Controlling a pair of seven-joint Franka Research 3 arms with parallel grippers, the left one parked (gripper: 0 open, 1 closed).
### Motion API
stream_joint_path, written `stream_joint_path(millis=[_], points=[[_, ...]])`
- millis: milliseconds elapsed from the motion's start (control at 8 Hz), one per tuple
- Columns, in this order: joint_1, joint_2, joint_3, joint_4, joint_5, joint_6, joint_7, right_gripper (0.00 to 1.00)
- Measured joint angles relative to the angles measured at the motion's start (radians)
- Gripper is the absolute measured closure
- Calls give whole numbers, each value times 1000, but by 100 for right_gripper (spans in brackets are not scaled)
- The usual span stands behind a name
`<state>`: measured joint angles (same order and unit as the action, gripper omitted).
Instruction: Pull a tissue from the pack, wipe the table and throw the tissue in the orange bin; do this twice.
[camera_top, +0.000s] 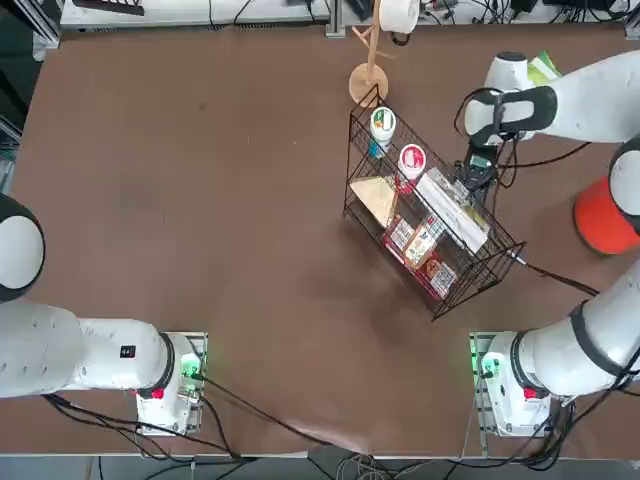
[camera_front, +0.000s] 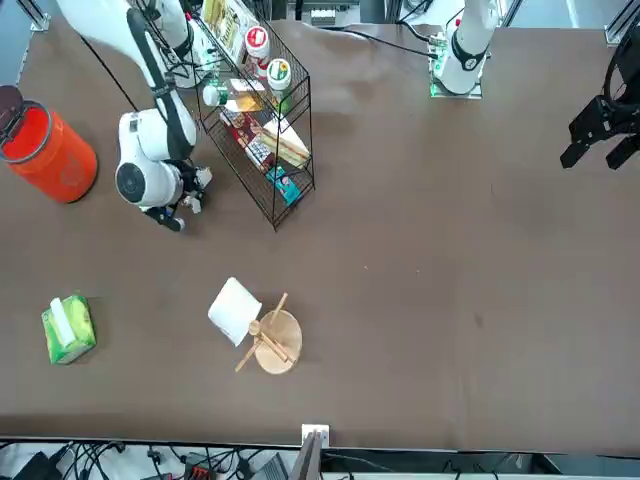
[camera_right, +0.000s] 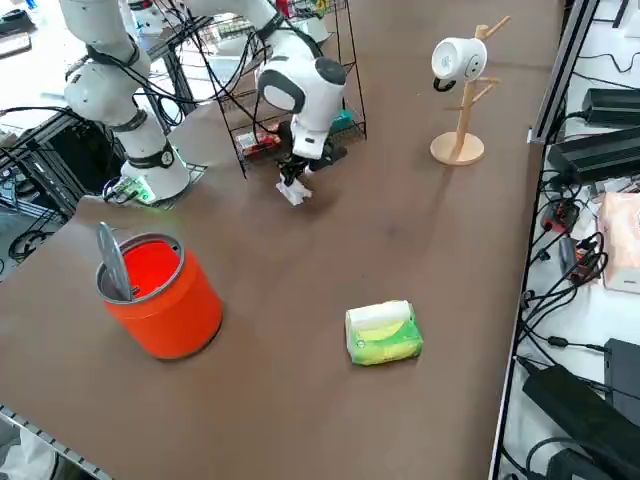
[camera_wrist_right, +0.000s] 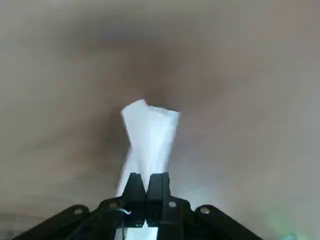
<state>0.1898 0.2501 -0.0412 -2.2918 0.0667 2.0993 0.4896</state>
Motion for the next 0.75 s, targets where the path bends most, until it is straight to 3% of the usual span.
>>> stream_joint_path(millis=[375, 750], points=[[-11, -140, -30, 12, -74, -135, -34, 98], [-33, -198, -31, 120, -197, -330, -71, 98]])
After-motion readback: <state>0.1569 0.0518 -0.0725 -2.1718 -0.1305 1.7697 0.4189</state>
